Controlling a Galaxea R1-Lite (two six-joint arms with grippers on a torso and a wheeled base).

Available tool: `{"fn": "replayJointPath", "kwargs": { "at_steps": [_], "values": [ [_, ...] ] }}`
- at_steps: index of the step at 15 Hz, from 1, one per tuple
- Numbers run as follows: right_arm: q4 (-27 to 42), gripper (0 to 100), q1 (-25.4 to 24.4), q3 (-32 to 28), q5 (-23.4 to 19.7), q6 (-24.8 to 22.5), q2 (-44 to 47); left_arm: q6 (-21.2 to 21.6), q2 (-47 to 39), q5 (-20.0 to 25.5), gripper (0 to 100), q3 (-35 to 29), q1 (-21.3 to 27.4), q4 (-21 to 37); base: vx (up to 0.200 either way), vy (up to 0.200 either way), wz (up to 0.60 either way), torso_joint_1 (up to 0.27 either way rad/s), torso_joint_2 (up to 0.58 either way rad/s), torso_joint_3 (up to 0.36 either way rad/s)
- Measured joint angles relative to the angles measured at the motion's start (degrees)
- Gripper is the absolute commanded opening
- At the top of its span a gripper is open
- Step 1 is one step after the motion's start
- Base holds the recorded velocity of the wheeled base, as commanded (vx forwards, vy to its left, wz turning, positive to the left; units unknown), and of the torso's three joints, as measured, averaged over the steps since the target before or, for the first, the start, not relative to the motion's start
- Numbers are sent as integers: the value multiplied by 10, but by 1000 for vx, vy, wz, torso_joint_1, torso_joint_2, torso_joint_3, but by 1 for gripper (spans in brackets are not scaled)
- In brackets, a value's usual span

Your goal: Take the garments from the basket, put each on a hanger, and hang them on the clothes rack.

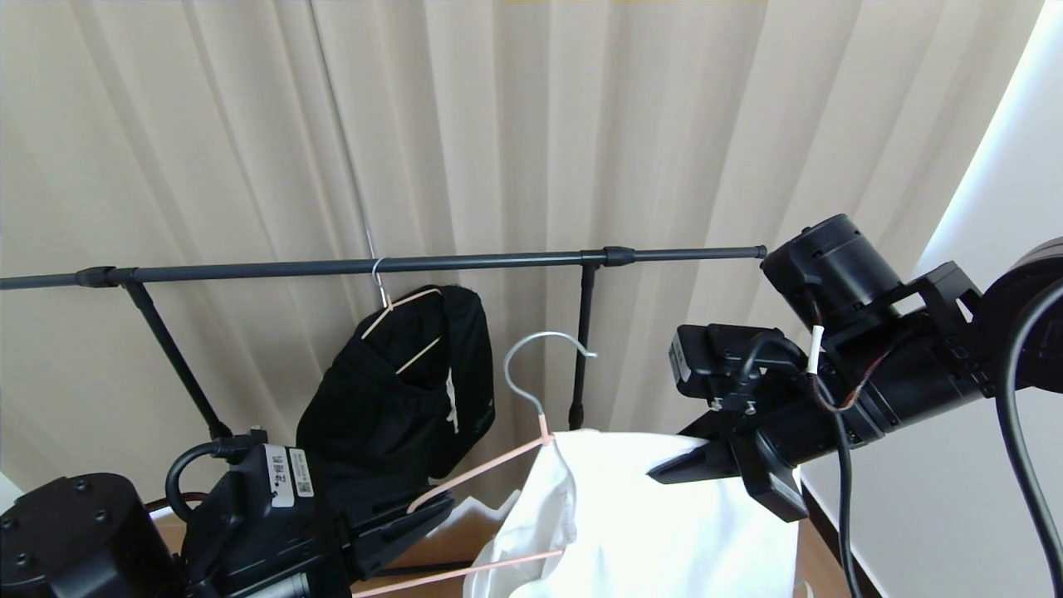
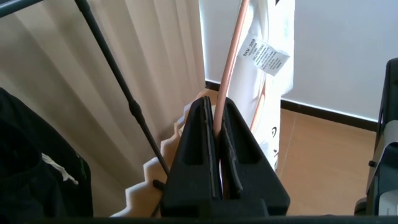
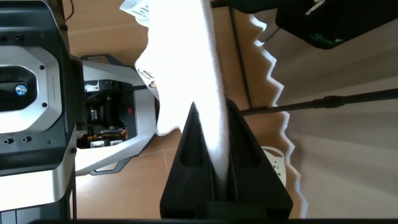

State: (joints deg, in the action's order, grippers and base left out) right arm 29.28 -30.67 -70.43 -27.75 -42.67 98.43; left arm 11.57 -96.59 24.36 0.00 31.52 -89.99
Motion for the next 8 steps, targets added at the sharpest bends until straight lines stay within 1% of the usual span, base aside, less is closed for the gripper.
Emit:
{"fn": "replayJointPath", "kwargs": {
  "at_steps": [6, 7, 8],
  "values": [
    [0, 0, 0, 1, 1, 0, -4, -1, -1, -1, 0, 0, -1, 0, 0, 0, 0, 0, 0, 0],
    [0, 0, 0, 1, 1, 0, -4, -1, -1, -1, 100, 0, -1, 0, 0, 0, 0, 0, 0, 0],
    [2, 0, 0, 2, 2, 0, -4, -1, -1, -2, 100, 0, -2, 0, 0, 0, 0, 0, 0, 0]
  ]
}}
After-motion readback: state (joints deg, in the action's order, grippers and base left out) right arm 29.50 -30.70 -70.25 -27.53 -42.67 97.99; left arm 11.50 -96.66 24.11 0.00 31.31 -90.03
